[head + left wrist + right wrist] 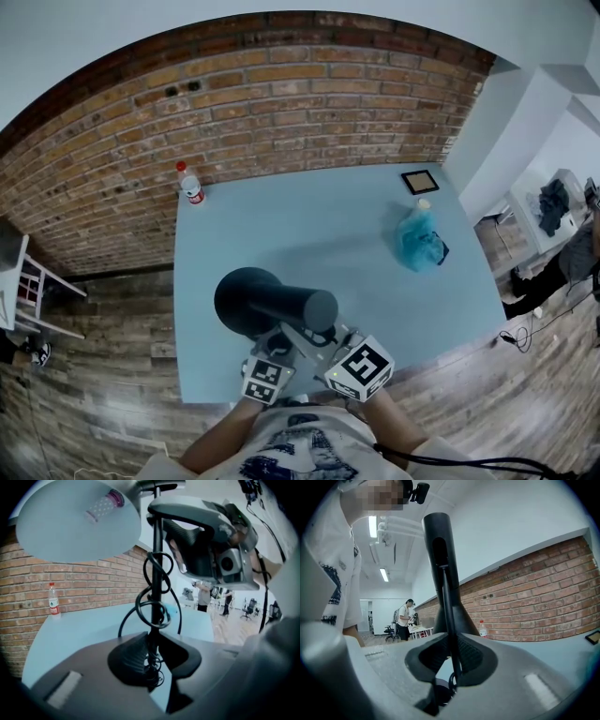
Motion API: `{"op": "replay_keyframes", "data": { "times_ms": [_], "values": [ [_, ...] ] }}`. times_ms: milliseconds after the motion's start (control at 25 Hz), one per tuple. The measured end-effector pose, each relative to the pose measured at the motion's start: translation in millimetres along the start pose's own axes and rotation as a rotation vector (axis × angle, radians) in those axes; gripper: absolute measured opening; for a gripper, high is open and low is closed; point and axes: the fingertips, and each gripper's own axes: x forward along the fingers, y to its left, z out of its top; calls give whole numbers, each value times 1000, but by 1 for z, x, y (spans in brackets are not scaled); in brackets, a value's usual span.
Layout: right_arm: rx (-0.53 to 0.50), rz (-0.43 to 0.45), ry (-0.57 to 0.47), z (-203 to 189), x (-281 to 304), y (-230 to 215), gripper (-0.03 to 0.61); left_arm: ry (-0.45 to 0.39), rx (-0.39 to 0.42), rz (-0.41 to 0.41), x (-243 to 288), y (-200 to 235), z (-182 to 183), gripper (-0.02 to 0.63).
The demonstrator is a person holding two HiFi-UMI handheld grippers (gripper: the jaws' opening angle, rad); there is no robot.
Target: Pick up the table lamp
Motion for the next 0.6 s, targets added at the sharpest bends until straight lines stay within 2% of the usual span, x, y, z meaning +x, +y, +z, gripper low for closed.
{"op": "replay_keyframes", "data": {
  "times_ms": [600],
  "values": [
    [12, 5, 8, 8, -2, 9, 44, -3, 37, 7, -11, -2, 4, 60]
  ]
}}
